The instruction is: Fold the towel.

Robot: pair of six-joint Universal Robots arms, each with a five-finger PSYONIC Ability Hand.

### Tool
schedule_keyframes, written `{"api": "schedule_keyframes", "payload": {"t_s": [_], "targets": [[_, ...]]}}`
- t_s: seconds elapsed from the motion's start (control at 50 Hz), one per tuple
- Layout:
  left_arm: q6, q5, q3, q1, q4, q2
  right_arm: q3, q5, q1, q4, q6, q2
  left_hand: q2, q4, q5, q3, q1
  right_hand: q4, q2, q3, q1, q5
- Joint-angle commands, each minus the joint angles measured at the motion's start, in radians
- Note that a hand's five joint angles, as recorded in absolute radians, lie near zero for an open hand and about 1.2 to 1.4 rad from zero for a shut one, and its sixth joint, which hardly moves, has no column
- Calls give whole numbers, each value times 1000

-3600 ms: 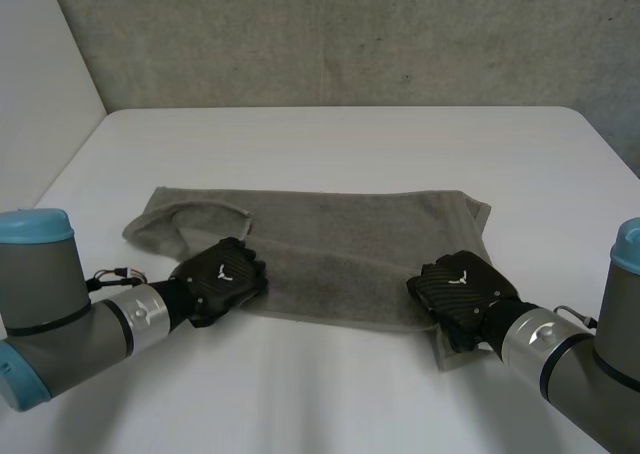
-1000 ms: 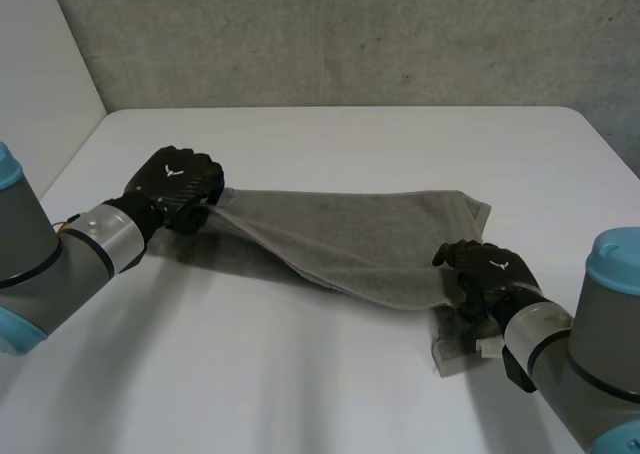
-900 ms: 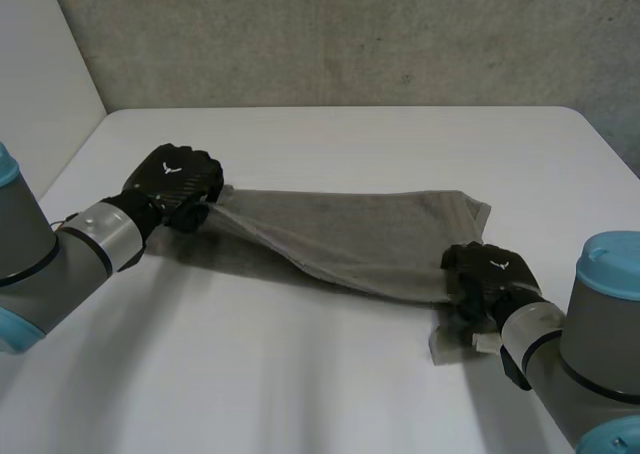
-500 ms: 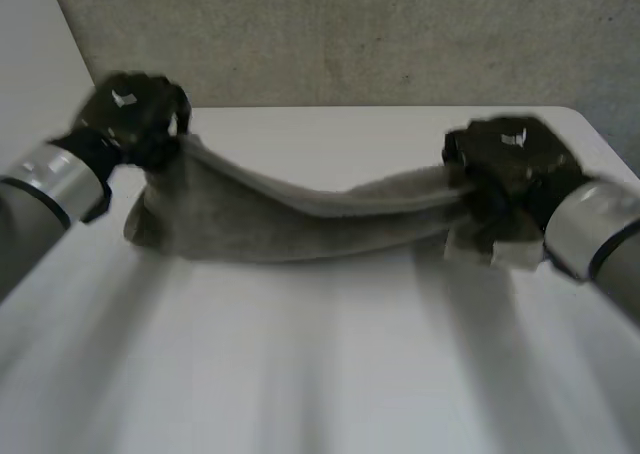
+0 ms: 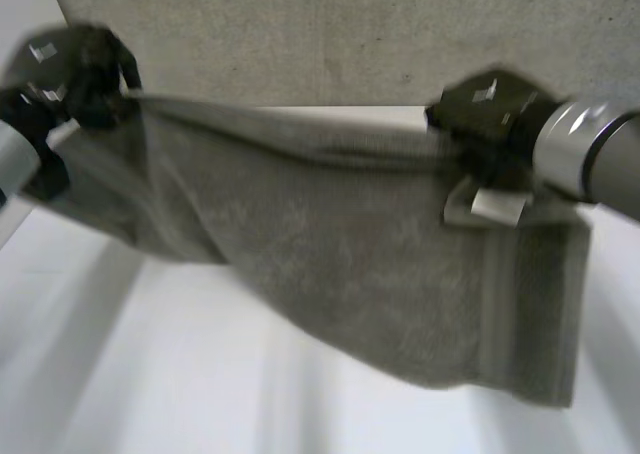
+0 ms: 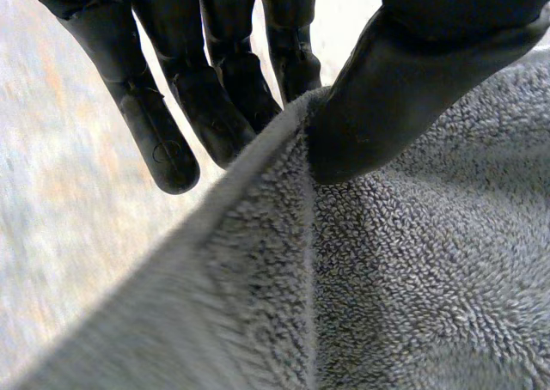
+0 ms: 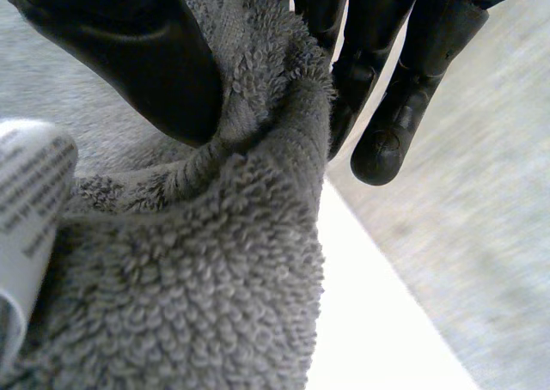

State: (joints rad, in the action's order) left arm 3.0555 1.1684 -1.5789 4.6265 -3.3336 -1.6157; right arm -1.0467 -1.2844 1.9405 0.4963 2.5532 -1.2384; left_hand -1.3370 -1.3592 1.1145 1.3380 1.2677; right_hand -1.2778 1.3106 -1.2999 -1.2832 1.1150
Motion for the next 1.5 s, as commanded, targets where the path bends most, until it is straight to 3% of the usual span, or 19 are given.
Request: {"api": "schedule_keyframes", "payload": {"t_s": [0.02,0.08,0.12,0.16,0.4,0.64,0.76,0.82,1.06,1.16,1.22,1.24,1.26,1.28,1.32,1.5], "targets": [[8,-3,-96,-24,-7,-137,-131,7,0,-39,-51,155,-59,-37,107,58,129,42,-75,64,47,-54],[8,-3,-105,-46,-7,-183,-159,2,-2,-67,-91,195,-59,-37,107,58,129,209,-242,231,215,-221],[8,-3,-112,-52,-6,-197,-196,0,0,-91,-94,203,-59,-37,107,58,129,461,-494,483,466,-473],[9,-3,-119,-54,-6,-205,-220,2,0,-105,-88,200,-59,-37,107,58,129,494,-527,516,499,-506],[9,-1,-145,-54,-9,-196,-374,-4,15,-303,71,160,-59,-37,107,58,129,535,-568,557,541,-547],[8,1,-164,-54,-11,-193,-486,-151,9,-481,104,157,-59,-37,107,58,129,488,-521,510,494,-500],[8,-1,-162,-48,-14,-191,-504,-222,1,-510,104,73,-59,-37,107,58,129,418,-450,440,423,-429],[8,-1,-165,-48,-15,-177,-518,-224,1,-509,105,16,-59,-37,107,58,129,561,-594,583,566,-573],[8,-1,-179,-55,-24,-162,-605,-216,17,-571,145,57,-59,-37,107,58,129,565,-597,587,570,-576],[8,-1,-182,-54,-35,-162,-613,-220,15,-613,147,92,-59,-37,107,58,129,538,-571,560,543,-550],[8,-1,-182,-54,-35,-162,-610,-219,15,-622,153,96,-59,-37,107,58,129,403,-436,425,408,-415],[8,-1,-181,-52,-35,-162,-602,-216,6,-622,153,91,-59,-37,107,58,129,197,-229,219,202,-208],[8,-1,-181,-52,-35,-162,-602,-216,6,-622,153,91,-59,-37,107,58,129,195,-227,217,200,-206],[8,-1,-179,-49,-35,-162,-593,-210,3,-617,153,80,-59,-37,107,58,129,-38,5,-16,-33,26],[9,-1,-176,-46,-35,-161,-582,-208,6,-614,148,66,-59,-37,107,58,129,-118,86,-96,-113,107],[5,-3,-80,-14,-26,-70,-425,-193,3,-527,139,-258,-59,-37,107,58,129,-118,86,-96,-113,107]]}}
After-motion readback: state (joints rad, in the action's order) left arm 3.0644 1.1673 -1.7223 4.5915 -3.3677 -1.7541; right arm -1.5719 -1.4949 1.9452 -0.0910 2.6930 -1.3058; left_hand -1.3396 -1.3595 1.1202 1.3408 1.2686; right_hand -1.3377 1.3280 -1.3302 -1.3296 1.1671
